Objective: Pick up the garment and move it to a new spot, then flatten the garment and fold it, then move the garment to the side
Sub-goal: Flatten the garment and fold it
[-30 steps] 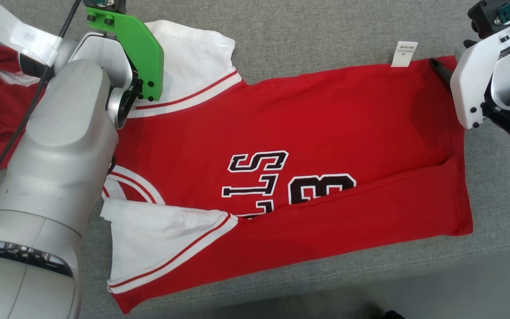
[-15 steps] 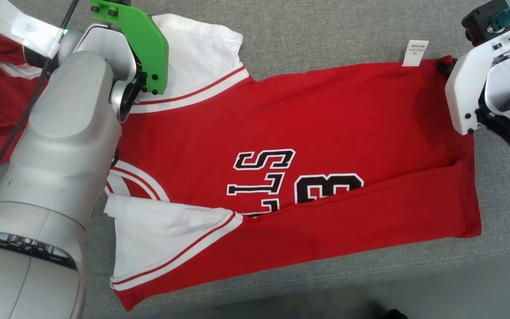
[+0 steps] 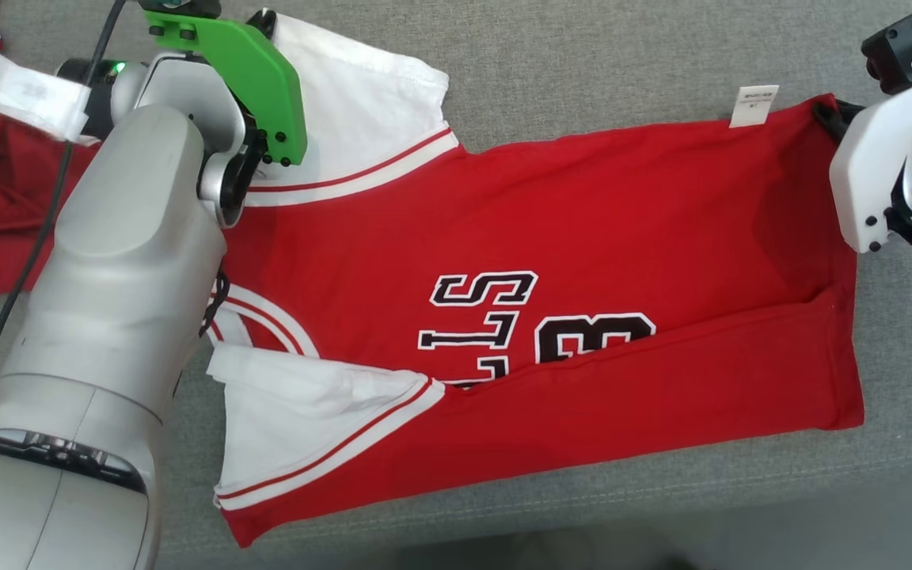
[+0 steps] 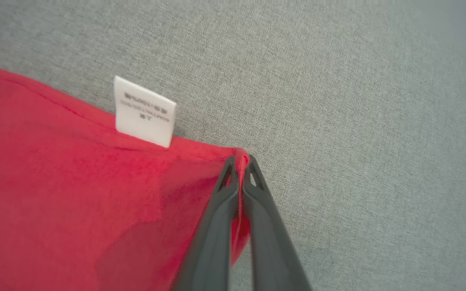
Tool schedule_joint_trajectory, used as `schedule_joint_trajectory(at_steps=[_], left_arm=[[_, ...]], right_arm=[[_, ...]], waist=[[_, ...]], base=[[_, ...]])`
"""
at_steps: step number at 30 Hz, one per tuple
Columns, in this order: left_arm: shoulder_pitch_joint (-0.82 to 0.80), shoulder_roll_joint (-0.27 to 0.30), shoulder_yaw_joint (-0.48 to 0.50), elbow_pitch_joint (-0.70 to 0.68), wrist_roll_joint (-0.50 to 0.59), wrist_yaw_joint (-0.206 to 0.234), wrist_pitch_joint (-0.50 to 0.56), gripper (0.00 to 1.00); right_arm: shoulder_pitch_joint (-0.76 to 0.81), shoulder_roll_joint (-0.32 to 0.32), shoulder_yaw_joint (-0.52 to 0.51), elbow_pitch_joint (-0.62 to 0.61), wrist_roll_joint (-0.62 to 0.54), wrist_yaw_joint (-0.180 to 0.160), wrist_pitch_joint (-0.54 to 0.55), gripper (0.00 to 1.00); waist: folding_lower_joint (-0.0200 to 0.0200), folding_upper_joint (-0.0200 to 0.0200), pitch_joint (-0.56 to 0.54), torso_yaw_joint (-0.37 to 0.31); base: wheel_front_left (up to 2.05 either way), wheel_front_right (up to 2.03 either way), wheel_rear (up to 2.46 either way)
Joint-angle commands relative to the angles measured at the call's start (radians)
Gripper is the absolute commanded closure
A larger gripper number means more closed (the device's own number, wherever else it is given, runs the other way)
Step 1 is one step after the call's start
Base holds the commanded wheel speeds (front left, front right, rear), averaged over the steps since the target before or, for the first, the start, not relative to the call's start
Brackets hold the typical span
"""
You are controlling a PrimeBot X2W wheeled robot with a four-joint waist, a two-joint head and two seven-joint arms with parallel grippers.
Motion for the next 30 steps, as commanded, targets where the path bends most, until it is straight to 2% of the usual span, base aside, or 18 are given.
schedule_joint_trajectory(at_steps=[1, 7, 12, 16, 23, 28, 30], left_arm=[[0.026, 0.003, 0.015, -0.022, -0.018, 0.01, -0.029, 1.0], [0.133, 0.013, 0.053, -0.169, -0.058, 0.019, -0.121, 1.0], [0.294, 0.045, 0.061, -0.372, -0.085, 0.043, -0.131, 1.0], [0.454, 0.097, 0.066, -0.595, -0.098, 0.094, -0.094, 1.0], [0.733, 0.206, 0.081, -0.99, -0.122, 0.236, 0.022, 1.0], [0.877, 0.246, 0.077, -1.142, -0.138, 0.305, 0.078, 1.0], [0.898, 0.242, 0.078, -1.161, -0.15, 0.313, 0.082, 1.0]], right_arm=[[0.027, -0.018, -0.003, -0.022, 0.01, -0.001, -0.017, 1.0], [0.112, -0.087, -0.02, -0.106, 0.039, -0.001, -0.068, 1.0], [0.191, -0.134, -0.024, -0.159, 0.063, -0.001, -0.09, 1.0], [0.238, -0.157, -0.015, -0.189, 0.078, -0.002, -0.089, 1.0], [0.275, -0.226, 0.06, -0.231, 0.103, -0.002, -0.101, 1.0], [0.248, -0.284, 0.131, -0.264, 0.099, -0.002, -0.155, 1.0], [0.242, -0.293, 0.143, -0.269, 0.095, -0.002, -0.169, 1.0]], waist=[[0.0, 0.0, -0.012, 0.017], [0.0, 0.0, -0.042, 0.049], [0.0, 0.0, -0.077, 0.063], [0.0, 0.0, -0.108, 0.065], [0.0, 0.0, -0.145, 0.077], [0.0, 0.0, -0.165, 0.089], [0.0, 0.0, -0.17, 0.09]], base=[[0.0, 0.0, 0.0], [0.0, 0.0, 0.0], [0.0, 0.0, 0.0], [0.0, 0.0, 0.0], [0.0, 0.0, 0.0], [0.0, 0.0, 0.0], [0.0, 0.0, 0.0]])
